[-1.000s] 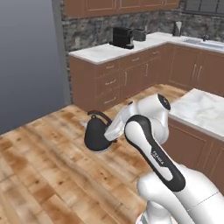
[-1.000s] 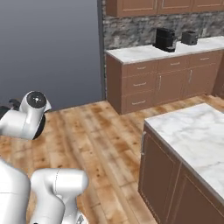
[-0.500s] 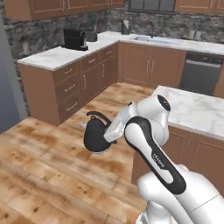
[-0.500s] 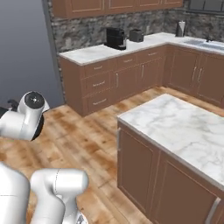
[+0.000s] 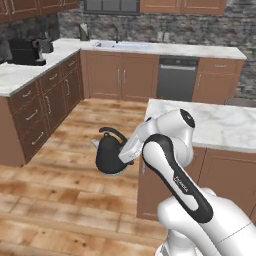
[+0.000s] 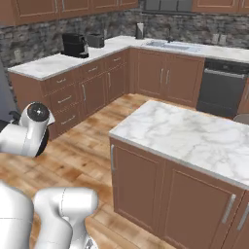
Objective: The kettle is done boiling. Turn off the stove, then wait for 300 timesteps before moving the kettle to the dining table.
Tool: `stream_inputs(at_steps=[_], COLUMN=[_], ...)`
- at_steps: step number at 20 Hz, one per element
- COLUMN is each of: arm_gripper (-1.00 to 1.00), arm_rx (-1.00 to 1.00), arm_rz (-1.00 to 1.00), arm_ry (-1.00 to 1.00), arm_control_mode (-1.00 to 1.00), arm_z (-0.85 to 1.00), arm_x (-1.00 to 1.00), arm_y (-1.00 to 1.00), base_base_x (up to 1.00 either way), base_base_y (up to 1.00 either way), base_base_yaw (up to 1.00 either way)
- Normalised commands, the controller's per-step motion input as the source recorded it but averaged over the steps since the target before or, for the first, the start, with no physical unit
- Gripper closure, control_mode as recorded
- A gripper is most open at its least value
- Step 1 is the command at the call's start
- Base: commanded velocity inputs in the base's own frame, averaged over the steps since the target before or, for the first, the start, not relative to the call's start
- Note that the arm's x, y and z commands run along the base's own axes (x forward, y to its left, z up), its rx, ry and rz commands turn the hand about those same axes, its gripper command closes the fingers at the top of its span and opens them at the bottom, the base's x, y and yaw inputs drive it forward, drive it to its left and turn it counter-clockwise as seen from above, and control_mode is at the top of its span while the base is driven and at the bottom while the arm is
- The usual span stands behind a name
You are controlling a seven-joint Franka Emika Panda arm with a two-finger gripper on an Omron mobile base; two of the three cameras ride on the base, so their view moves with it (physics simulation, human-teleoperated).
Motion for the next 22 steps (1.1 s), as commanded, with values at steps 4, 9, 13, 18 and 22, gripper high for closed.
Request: stream_inputs(at_steps=[4,9,13,18,22], arm_gripper=[1.0,1.0,1.0,1.0,1.0], arm_rx=[0.0,0.0,0.0,0.0,0.0], arm_rz=[0.0,0.0,0.0,0.0,0.0], arm_ry=[0.0,0.0,0.0,0.0,0.0], arm_control_mode=[1.0,1.0,1.0,1.0,1.0], arm_z=[0.0,0.0,0.0,0.0,0.0], arm_x=[0.0,0.0,0.0,0.0,0.0], arm_y=[0.0,0.0,0.0,0.0,0.0], base_base_x=[0.31,0.3,0.34,0.36,0.36], base_base_y=[0.62,0.62,0.64,0.65,0.68], base_base_yaw=[-0.52,-0.52,-0.52,-0.51,-0.51])
